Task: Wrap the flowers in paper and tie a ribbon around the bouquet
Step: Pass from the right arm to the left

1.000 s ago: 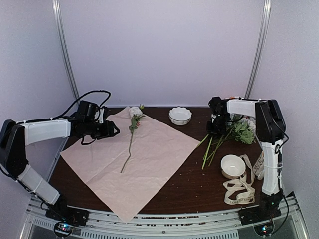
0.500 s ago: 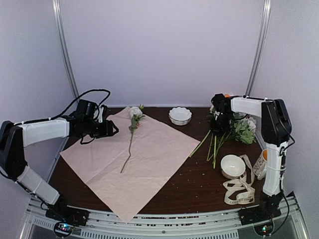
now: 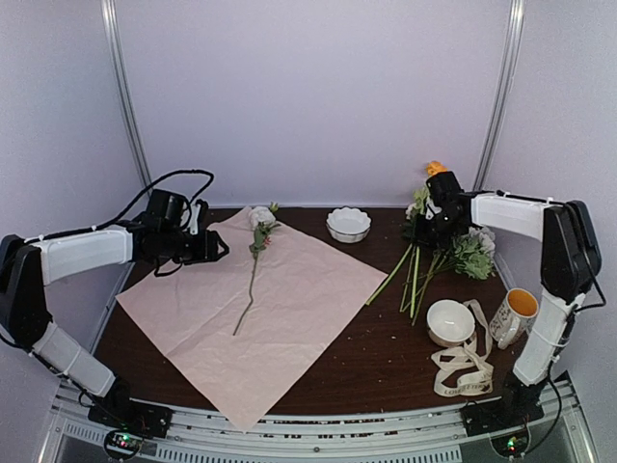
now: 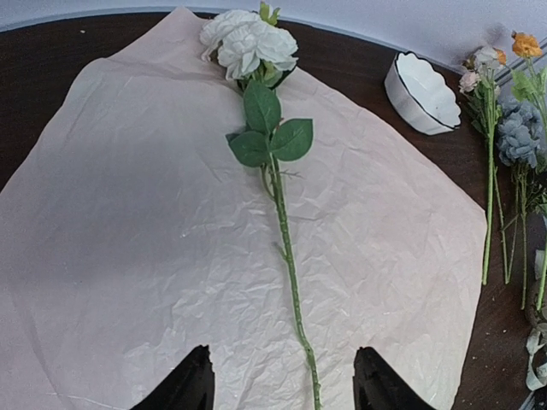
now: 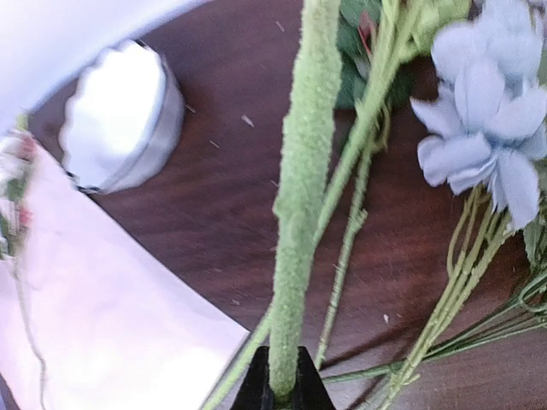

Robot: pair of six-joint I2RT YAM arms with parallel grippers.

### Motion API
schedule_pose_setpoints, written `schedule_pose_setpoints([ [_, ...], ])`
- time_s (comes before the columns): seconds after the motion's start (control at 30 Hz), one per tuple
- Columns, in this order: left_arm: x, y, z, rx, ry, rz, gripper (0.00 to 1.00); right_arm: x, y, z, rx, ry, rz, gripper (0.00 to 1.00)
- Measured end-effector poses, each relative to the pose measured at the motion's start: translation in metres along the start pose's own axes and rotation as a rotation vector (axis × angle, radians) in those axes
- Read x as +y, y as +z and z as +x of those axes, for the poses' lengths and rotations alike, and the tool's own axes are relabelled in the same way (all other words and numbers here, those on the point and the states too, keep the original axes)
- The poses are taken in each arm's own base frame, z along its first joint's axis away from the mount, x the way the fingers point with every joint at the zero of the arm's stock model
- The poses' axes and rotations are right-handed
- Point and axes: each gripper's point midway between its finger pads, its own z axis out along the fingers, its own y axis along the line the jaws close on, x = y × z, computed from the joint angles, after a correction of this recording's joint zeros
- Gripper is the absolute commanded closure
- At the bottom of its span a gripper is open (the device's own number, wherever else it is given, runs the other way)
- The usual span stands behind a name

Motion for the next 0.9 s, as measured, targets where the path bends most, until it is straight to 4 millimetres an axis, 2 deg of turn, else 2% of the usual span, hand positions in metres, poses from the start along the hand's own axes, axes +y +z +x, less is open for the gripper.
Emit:
schedule_pose_setpoints([
  [0.07,-0.002,-0.004,-0.003,-0.011,0.012,0.006,0.4,0.015,-0.028,-0.013,-0.137,-0.011,-0.103,1.0],
  [0.2,-0.017,-0.019,-0.016,-0.068,0.06,0.039,0.38,0.056,-0.109,-0.041,-0.446,-0.069,-0.316,1.0],
  [0.27,-0.032,-0.028,-0.024,-0.113,0.107,0.073,0.36,0.087,-0.147,-0.052,-0.567,-0.122,-0.419,1.0],
  [0.33,-0.059,-0.042,-0.032,-0.17,0.188,0.13,0.33,0.119,-0.175,-0.051,-0.64,-0.181,-0.511,1.0],
  [0.4,-0.096,-0.056,-0.032,-0.22,0.292,0.212,0.3,0.161,-0.198,-0.037,-0.675,-0.252,-0.626,1.0],
  [0.53,-0.18,-0.085,-0.016,-0.278,0.488,0.461,0.29,0.237,-0.229,0.005,-0.651,-0.375,-0.849,1.0],
  [0.6,-0.21,-0.099,-0.01,-0.298,0.533,0.587,0.29,0.272,-0.245,0.026,-0.63,-0.422,-0.97,1.0],
  [0.67,-0.225,-0.11,-0.013,-0.328,0.545,0.669,0.3,0.298,-0.259,0.044,-0.609,-0.458,-1.068,1.0],
  [0.77,-0.237,-0.117,-0.018,-0.353,0.541,0.752,0.31,0.326,-0.273,0.064,-0.581,-0.496,-1.175,1.0],
  [0.9,-0.253,-0.122,-0.02,-0.361,0.506,0.869,0.34,0.346,-0.278,0.087,-0.537,-0.536,-1.246,1.0],
])
